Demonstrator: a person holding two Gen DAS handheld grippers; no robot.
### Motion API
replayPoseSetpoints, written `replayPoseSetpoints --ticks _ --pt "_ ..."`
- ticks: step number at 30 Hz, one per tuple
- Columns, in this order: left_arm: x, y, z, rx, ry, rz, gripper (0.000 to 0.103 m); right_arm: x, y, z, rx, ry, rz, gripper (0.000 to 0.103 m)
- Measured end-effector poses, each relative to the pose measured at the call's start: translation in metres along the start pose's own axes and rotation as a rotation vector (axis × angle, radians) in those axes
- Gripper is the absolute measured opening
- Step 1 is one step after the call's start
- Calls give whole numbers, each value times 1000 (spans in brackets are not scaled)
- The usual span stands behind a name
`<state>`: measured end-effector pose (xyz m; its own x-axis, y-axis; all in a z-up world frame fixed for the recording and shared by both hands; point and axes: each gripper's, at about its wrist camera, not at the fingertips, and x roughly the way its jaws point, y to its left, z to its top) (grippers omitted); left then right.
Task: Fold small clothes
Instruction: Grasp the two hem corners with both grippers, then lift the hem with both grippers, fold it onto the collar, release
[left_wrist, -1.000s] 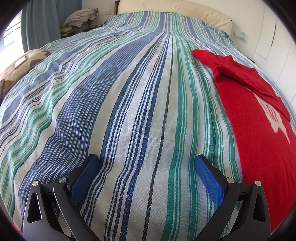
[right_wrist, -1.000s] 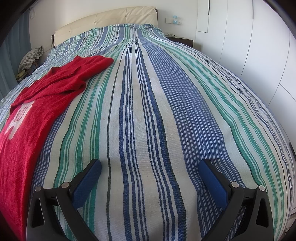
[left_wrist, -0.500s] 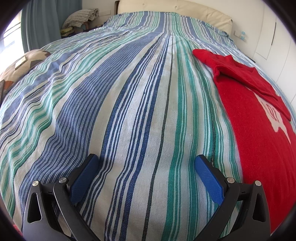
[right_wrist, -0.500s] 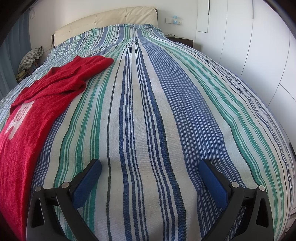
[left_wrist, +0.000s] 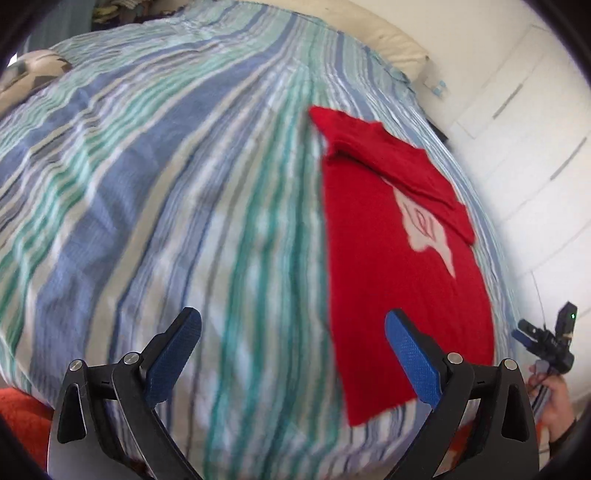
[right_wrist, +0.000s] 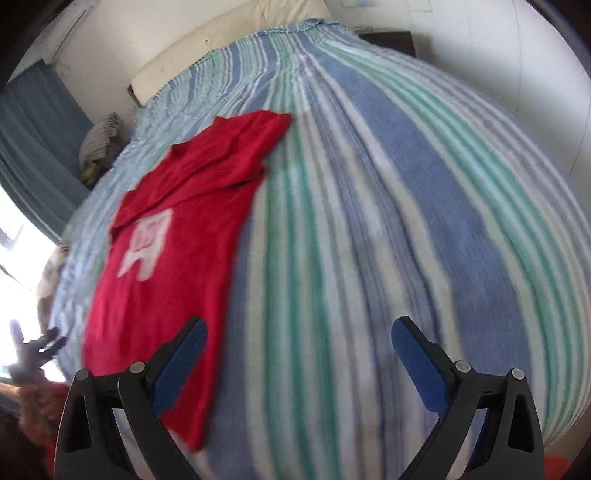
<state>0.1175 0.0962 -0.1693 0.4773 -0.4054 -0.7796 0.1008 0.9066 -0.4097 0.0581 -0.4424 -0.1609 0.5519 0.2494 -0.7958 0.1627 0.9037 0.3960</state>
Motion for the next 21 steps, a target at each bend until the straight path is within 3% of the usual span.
replayPoseSetpoints --ticks 3,6,8,9,10,11,12,13,17,21 --pt "19 -21 -18 37 119 -74 78 9 25 -33 46 137 192 86" --pt "36 -35 -29 68 186 -78 68 26 45 -62 25 209 193 82" --pt "44 -44 -34 117 214 -51 51 37 50 -73 25 224 158 76" --pt "48 -47 -35 139 232 -42 34 41 51 -76 40 229 164 73" --pt "49 -53 -42 153 247 -36 15 45 52 -78 49 237 176 64" --pt "50 -54 -43 158 259 -34 7 48 54 -78 44 245 191 46" --pt "50 -55 -45 159 262 -34 5 52 56 -76 37 254 205 32" --pt "48 -55 -44 161 259 -33 4 54 57 -75 37 264 212 4" --pt "30 -51 -33 88 230 -80 3 38 55 -63 72 204 233 5" --pt "8 -54 6 12 128 -177 3 15 57 -32 98 78 284 5"
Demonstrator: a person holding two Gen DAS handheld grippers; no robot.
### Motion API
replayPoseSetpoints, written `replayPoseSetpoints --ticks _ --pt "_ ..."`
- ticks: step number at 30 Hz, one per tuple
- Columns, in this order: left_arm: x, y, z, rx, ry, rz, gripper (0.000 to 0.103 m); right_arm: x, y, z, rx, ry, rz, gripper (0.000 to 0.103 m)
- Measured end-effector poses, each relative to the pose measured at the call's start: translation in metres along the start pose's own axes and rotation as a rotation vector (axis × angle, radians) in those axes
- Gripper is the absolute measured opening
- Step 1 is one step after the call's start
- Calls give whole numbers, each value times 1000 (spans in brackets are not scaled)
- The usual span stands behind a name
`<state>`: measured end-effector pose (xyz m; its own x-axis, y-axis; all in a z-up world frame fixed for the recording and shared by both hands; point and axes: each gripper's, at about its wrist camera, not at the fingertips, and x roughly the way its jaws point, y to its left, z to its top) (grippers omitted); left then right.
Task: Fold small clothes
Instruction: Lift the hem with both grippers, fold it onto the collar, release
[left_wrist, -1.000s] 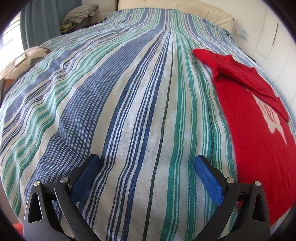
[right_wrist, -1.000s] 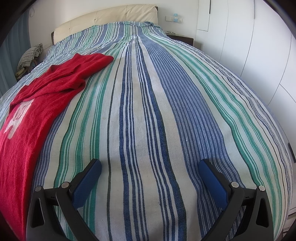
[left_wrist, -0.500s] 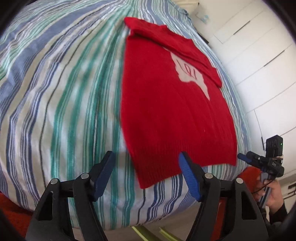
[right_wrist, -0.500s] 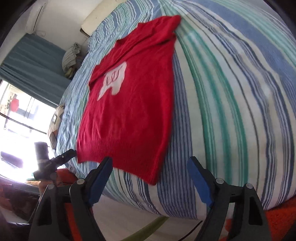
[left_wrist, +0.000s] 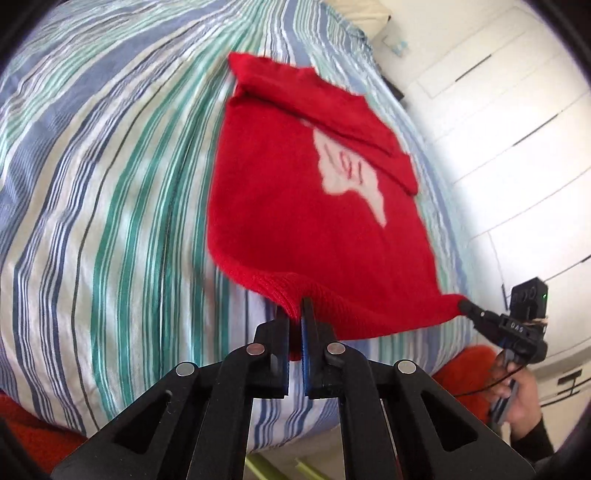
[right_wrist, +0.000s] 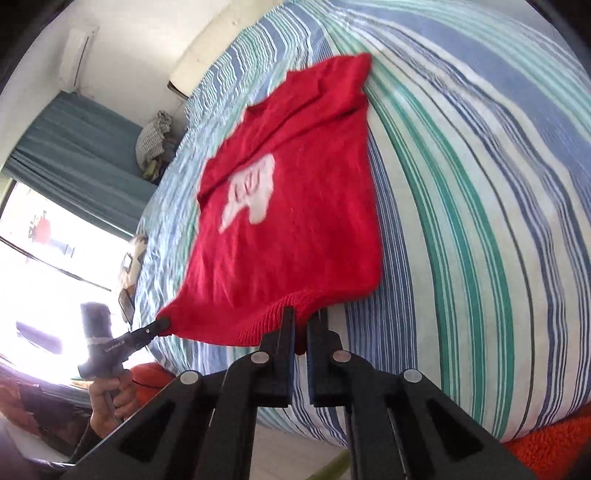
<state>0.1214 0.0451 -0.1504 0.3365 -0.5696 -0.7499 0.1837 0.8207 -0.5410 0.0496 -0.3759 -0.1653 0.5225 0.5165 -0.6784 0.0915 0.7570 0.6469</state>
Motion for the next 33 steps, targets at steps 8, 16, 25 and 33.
replayPoseSetpoints --ticks 8,16,25,33 --pt "19 -12 145 -19 -187 4 3 21 22 126 -17 -219 12 5" --pt "100 -9 262 -22 -172 119 3 89 10 252 -24 -253 -75 5" --pt "161 25 313 -89 -145 264 37 157 -34 316 67 -246 -66 19" --pt "108 41 302 -121 -255 258 77 125 -8 314 -115 -285 -137 36"
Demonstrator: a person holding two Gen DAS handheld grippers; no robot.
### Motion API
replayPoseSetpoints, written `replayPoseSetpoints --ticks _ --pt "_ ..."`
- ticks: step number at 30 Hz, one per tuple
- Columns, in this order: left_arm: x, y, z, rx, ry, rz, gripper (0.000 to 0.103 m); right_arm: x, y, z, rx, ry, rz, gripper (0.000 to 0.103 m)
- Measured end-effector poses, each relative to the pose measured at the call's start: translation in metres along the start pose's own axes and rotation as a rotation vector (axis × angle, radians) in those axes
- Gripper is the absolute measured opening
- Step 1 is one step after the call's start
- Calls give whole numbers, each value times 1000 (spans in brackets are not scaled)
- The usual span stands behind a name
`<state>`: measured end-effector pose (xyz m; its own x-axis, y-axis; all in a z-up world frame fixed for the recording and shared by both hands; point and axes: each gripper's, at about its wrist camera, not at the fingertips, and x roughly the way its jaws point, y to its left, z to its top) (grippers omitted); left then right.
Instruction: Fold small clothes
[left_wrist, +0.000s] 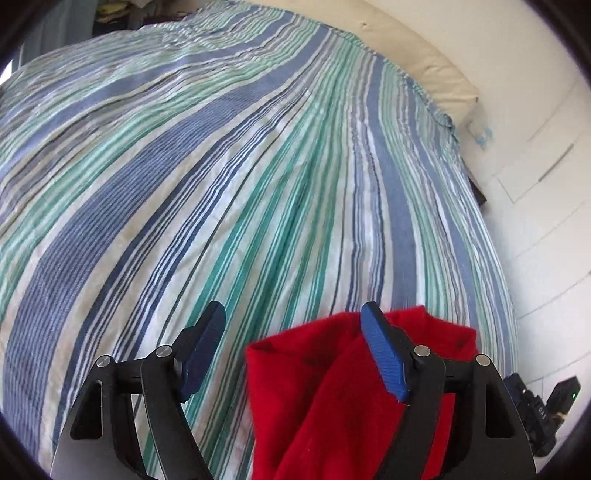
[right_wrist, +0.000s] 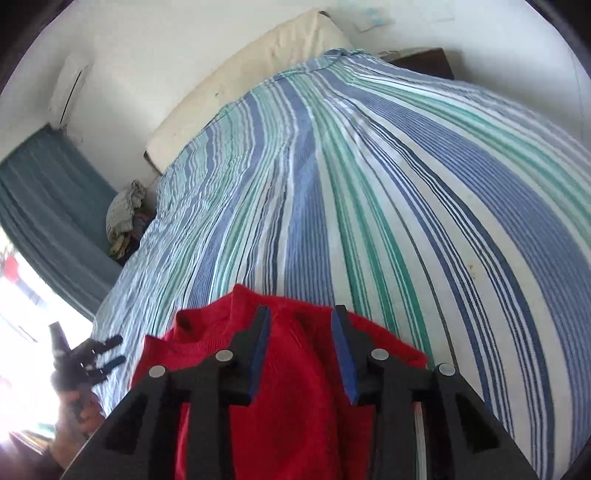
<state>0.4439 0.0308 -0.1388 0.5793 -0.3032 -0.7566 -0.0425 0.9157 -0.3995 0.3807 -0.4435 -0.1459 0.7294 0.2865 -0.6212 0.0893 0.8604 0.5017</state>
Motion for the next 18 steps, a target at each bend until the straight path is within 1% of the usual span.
replayPoseSetpoints --ticks 2,4,6,7,8,9,10,11,12,13,14,15,16,17,18 --pt "-20 -12 -23 95 -14 -24 77 -15 25 -15 -128 28 24 36" --pt "-33 -23 -56 208 7 -25 80 -27 50 -42 -254 74 60 36" --pt "-33 -26 -88 303 47 23 85 -33 62 -76 -347 136 94 37" --pt "-28 -23 -102 342 75 66 85 -34 61 -94 -383 178 86 37" --pt "-22 -16 -114 362 105 120 85 -31 54 -111 -402 219 54 37" --pt "-19 -6 -123 357 134 168 85 -27 40 -126 -408 263 -10 37" --pt "-20 7 -131 330 154 193 85 -26 24 -137 -391 288 -72 34" --pt "-28 20 -136 291 152 185 84 -35 8 -143 -345 277 -79 29" --pt "-41 29 -141 252 142 170 85 -50 -2 -146 -298 243 -74 30" --pt "-55 36 -146 223 133 156 85 -64 -5 -148 -273 218 -126 40" --pt "-69 41 -153 207 125 143 85 -78 -5 -150 -264 198 -142 45" --pt "-81 42 -160 203 120 134 87 -91 -3 -154 -265 177 -126 47" --pt "-91 42 -170 209 115 131 88 -103 0 -160 -279 164 -116 51" --pt "-100 41 -180 220 112 131 88 -111 3 -168 -295 161 -125 54" --pt "-107 37 -191 232 111 132 89 -117 6 -176 -307 163 -137 55"
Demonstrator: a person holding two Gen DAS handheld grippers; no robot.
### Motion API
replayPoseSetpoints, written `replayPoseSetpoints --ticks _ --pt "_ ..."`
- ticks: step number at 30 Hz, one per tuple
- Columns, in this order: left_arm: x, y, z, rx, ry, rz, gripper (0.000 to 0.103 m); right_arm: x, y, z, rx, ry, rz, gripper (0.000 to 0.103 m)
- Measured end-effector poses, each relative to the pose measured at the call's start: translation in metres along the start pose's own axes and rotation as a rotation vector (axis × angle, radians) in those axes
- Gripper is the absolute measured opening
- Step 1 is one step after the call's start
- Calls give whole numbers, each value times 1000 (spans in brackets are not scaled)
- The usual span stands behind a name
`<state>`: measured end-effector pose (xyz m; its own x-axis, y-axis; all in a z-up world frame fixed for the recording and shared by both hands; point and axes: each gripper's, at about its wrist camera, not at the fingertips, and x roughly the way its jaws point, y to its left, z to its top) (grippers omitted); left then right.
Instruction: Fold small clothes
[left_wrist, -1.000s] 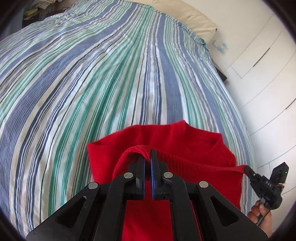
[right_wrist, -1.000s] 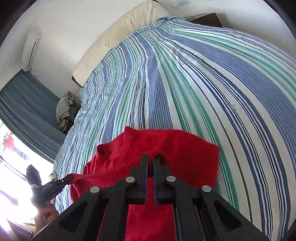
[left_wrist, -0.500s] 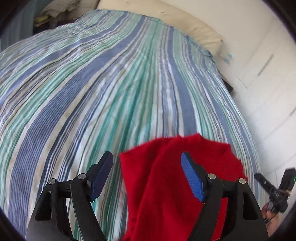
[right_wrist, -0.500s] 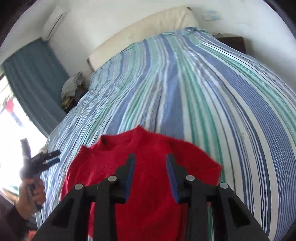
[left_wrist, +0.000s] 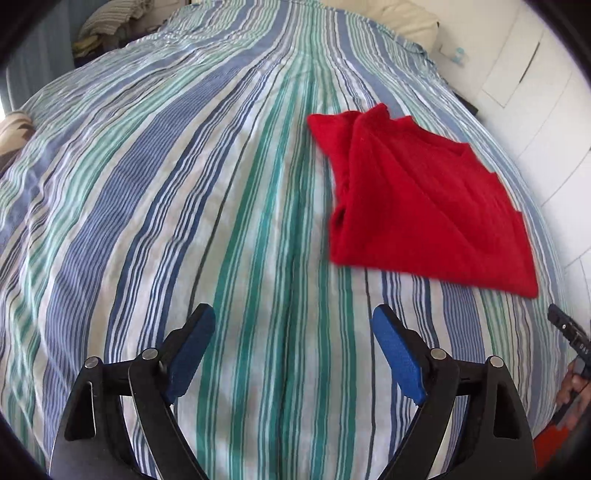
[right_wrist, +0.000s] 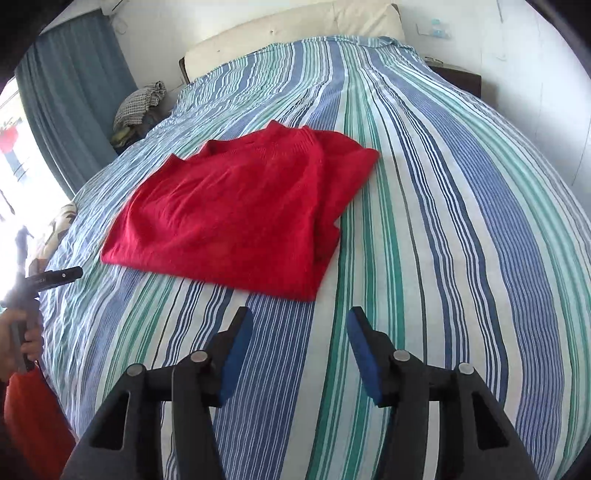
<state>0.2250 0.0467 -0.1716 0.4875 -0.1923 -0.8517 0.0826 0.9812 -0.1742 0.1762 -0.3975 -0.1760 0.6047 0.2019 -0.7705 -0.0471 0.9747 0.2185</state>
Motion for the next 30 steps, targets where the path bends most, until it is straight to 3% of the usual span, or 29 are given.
replayPoseSetpoints --ticks 6,9,12,17,30 --pt "-8 -35 -63 26 4 33 95 -18 36 -57 -52 0 -103 56" --pt "1 -49 -88 75 1 143 98 -21 50 -87 -63 -14 -188 71" --pt "8 -57 -101 104 -44 196 102 -19 55 -108 -31 -31 -220 81" --pt "12 -55 -106 126 -82 191 102 -13 53 -111 -25 -43 -214 91" --pt "13 -55 -111 142 -83 183 102 -10 59 -115 -50 -75 -245 94"
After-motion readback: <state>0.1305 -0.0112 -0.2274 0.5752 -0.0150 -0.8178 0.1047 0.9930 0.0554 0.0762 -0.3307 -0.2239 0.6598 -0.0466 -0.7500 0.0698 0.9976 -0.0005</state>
